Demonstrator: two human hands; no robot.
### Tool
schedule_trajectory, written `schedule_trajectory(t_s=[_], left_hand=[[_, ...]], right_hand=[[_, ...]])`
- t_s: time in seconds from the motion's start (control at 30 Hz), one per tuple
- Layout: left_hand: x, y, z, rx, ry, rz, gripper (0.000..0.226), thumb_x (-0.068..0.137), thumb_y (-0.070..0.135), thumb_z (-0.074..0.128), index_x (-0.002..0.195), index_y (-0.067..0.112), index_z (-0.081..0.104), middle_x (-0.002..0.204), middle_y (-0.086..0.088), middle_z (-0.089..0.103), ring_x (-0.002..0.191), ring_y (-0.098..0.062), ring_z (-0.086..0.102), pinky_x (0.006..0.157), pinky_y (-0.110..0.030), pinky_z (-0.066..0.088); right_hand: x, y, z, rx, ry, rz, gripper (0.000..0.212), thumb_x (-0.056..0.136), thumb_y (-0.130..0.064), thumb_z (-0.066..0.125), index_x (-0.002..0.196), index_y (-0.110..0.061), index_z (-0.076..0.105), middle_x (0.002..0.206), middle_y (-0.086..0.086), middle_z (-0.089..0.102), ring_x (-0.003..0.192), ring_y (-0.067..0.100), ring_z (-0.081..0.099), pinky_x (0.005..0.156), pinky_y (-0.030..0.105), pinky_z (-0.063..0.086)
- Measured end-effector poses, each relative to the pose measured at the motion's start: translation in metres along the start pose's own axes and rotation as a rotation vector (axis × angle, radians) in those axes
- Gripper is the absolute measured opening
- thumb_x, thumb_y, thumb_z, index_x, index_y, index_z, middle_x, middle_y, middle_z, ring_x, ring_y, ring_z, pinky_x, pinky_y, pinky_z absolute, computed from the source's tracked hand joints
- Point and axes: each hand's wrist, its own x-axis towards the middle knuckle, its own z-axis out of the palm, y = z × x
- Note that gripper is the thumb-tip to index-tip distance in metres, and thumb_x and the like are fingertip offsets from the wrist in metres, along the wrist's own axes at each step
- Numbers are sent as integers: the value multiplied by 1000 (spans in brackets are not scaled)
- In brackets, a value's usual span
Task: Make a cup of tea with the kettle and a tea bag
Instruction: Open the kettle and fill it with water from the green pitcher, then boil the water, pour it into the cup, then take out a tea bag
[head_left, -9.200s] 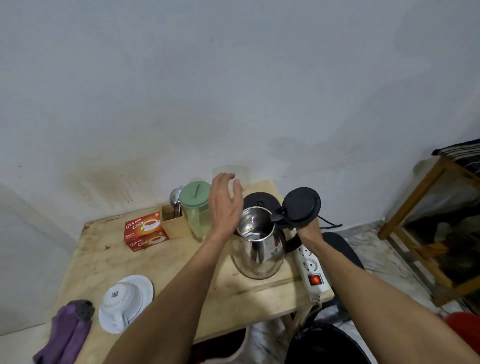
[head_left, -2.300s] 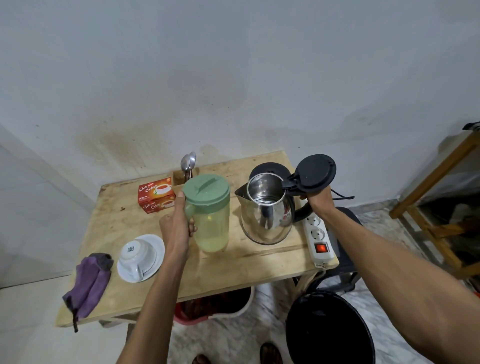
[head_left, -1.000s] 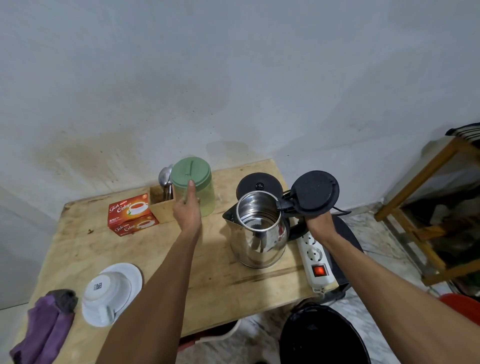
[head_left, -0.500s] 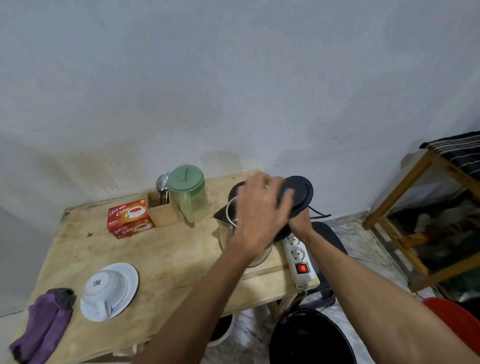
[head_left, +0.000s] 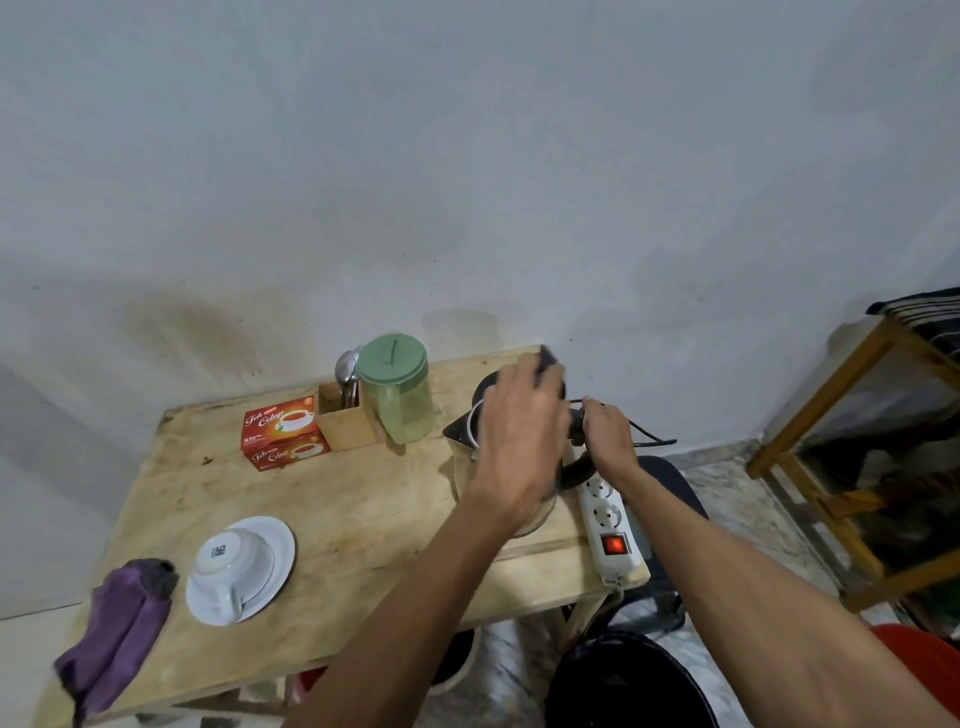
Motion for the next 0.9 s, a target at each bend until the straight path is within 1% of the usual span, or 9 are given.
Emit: schedule_trajectory(t_s=[0.07,0.1,0.17,0.23,0.37,0.47,0.6,0.77,0.9], left_hand=[[-13,-20,-4,-102,-53,-207,42,90,25,64,129,11,58,116,-7,57,102,-26,54,87,-41,49],[-24,-33,0,-99,-56,-292,47,92,32,61,134,13,53,117,-6,55,105,-25,51,90,-40,48],[-37,-48,7,-12,-187,-383,54,95,41,54,140,15,45,121,-5,54,111,-25,48,92,-38,44],[-44,-51,14,61,-286,-380,56,95,46,50,141,15,43,126,-5,52,118,-26,46,94,-39,42],[-50,-51,20,152,-303,-363,54,97,48,45,140,16,42,133,-5,46,123,-25,43,95,-38,38],[-51,-57,22,185,-259,-337,54,97,51,43,141,19,44,137,-3,44,126,-23,41,97,-38,35],[-51,-63,21,195,-280,-315,56,96,52,44,142,21,44,142,-2,41,130,-22,39,99,-39,34],[-48,-83,15,111,-289,-330,56,95,56,44,144,29,44,152,-4,37,140,-22,32,110,-46,29],[-53,-103,20,-153,-84,-446,59,95,61,36,143,26,43,145,-5,47,135,-22,41,108,-47,32]], right_hand=[[-3,-4,-3,-7,-1,13,37,94,-24,36,59,-14,39,67,5,48,63,23,41,58,38,33],[-3,-4,-5,-16,-7,19,37,95,-23,36,59,-14,37,66,5,46,63,22,39,57,37,29],[-2,-4,-4,-9,-9,18,35,95,-23,37,61,-13,37,68,6,46,65,23,39,58,37,29],[-1,-2,-3,-1,-23,35,33,93,-25,37,64,-11,43,72,9,51,68,25,43,62,37,33],[-1,-1,-2,-17,-37,52,33,94,-29,37,73,-8,53,80,13,58,73,25,49,66,38,37],[0,-4,-6,1,-62,69,33,93,-26,40,70,-8,55,77,13,58,70,25,50,65,36,38],[5,-6,-8,44,-110,100,34,89,-26,43,74,-5,65,75,17,66,66,28,61,72,40,49],[9,-7,1,105,-44,134,31,92,-26,46,82,-4,66,86,16,66,68,28,62,70,40,53],[19,-19,0,137,-2,155,29,91,-25,46,73,-7,59,77,13,62,63,30,60,67,39,50]])
